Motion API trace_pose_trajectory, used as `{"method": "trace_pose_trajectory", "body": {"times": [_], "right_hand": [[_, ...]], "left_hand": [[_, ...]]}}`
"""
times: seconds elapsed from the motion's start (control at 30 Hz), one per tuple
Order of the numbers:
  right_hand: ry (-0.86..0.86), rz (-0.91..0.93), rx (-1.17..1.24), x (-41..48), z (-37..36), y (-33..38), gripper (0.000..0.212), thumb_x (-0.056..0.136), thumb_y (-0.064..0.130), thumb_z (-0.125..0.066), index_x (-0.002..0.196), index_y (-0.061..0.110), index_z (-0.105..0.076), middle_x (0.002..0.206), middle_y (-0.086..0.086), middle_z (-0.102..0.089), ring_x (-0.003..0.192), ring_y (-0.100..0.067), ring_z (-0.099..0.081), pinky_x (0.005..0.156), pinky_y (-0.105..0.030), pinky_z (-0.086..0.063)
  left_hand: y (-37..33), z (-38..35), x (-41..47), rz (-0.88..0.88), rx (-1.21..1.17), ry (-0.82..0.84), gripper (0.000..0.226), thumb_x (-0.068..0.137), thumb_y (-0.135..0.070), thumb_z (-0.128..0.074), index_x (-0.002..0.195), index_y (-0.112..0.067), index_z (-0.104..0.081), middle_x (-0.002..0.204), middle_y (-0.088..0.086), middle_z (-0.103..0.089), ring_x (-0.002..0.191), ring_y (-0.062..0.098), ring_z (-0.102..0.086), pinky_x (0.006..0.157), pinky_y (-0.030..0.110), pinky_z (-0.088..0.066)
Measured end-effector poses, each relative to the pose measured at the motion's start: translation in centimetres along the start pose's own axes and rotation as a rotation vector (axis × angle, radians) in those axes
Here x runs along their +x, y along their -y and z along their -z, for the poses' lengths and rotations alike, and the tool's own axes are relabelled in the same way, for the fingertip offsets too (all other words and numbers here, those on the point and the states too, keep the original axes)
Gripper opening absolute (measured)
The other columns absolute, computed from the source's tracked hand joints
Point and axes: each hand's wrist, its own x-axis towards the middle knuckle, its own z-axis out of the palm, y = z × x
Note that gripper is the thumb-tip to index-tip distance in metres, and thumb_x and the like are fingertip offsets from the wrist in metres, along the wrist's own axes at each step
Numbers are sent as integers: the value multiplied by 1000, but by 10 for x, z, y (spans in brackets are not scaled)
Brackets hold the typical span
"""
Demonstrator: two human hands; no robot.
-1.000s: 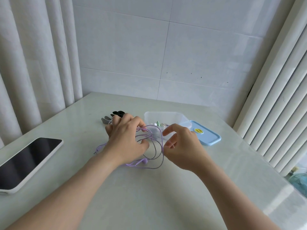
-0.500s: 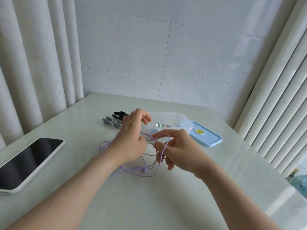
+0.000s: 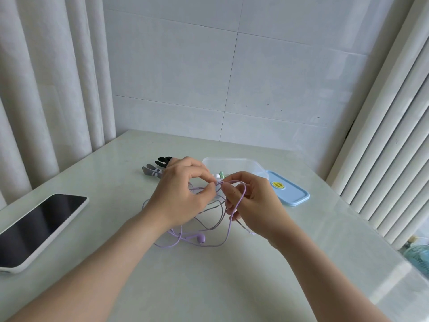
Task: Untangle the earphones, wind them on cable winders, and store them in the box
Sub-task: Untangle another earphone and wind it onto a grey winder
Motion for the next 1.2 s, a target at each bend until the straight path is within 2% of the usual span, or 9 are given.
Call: {"method": "trace_pose_trajectory", "body": {"times": [0.2, 0.33, 0.47, 0.57, 0.67, 0.77, 0.93, 1.1, 1.2], "right_hand": [[-40, 55, 6, -1, 0, 0, 9, 103, 25, -66, 103, 21, -74, 72, -8, -70, 62, -21, -65, 61, -41, -61], [-252, 208, -65, 2, -1, -1, 13, 99, 27, -70, 100, 33, -82, 76, 0, -73, 64, -30, -64, 65, -49, -59], [-257, 247, -32, 0, 2, 5, 34, 95, 3, -65, 97, 32, -82, 98, 6, -74, 86, -13, -69, 68, -26, -55], [-191, 198, -127, 0, -2, 2, 57, 86, -14, -46, 79, 32, -80, 102, 12, -73, 93, -13, -67, 76, -23, -52], [-285, 156, -55, 1, -6, 0, 47, 93, -10, -44, 87, 24, -76, 96, 9, -76, 89, -10, -71, 80, -23, -54], [-268, 80, 12, 3, -7, 0, 17, 102, 19, -60, 109, 26, -74, 96, 7, -77, 88, -11, -74, 83, -29, -59], [-112, 11, -122, 2, -14, -9, 22, 98, 49, -68, 110, 32, -76, 94, 9, -78, 74, -11, -72, 76, -37, -60], [-120, 19, -101, 2, -11, -7, 10, 99, 28, -70, 93, 22, -77, 75, 8, -74, 52, -9, -58, 56, -23, -46], [-318, 35, -103, 5, -10, -5, 11, 104, 23, -60, 97, 19, -68, 75, 12, -74, 63, -1, -66, 62, -19, -47]], "left_hand": [[-2, 1, 4, 25, -63, 44, 10, 97, -28, -73, 93, -31, -82, 89, -22, -76, 97, 6, -65, 86, 24, -48], [-1, 3, 5, 186, -210, -6, 16, 104, -22, -61, 93, -22, -73, 80, -9, -76, 81, 3, -71, 77, 32, -54], [1, 2, 6, 342, -288, -25, 16, 109, -25, -49, 101, -16, -60, 81, -1, -71, 71, 12, -65, 71, 35, -51], [5, 1, 6, 357, -269, -25, 7, 106, -28, -56, 101, -23, -56, 90, 0, -72, 83, 16, -69, 77, 36, -53], [5, 2, 5, 341, -273, -21, 11, 100, -27, -67, 94, -27, -58, 93, 2, -73, 88, 25, -70, 82, 39, -53], [-2, 3, 5, 309, -343, 10, 13, 99, -27, -70, 93, -25, -60, 86, -3, -78, 84, 23, -74, 84, 41, -57], [-15, 4, 4, 188, -454, 74, 10, 103, -20, -66, 100, -14, -57, 87, 2, -79, 88, 19, -77, 86, 32, -58], [-19, 5, 4, 189, -463, 97, 10, 102, -18, -68, 100, -14, -59, 87, 3, -78, 68, 19, -70, 71, 32, -56], [-17, 3, 4, 199, -346, 95, 14, 96, -23, -76, 94, -21, -62, 79, -4, -74, 58, 9, -59, 62, 23, -46]]}}
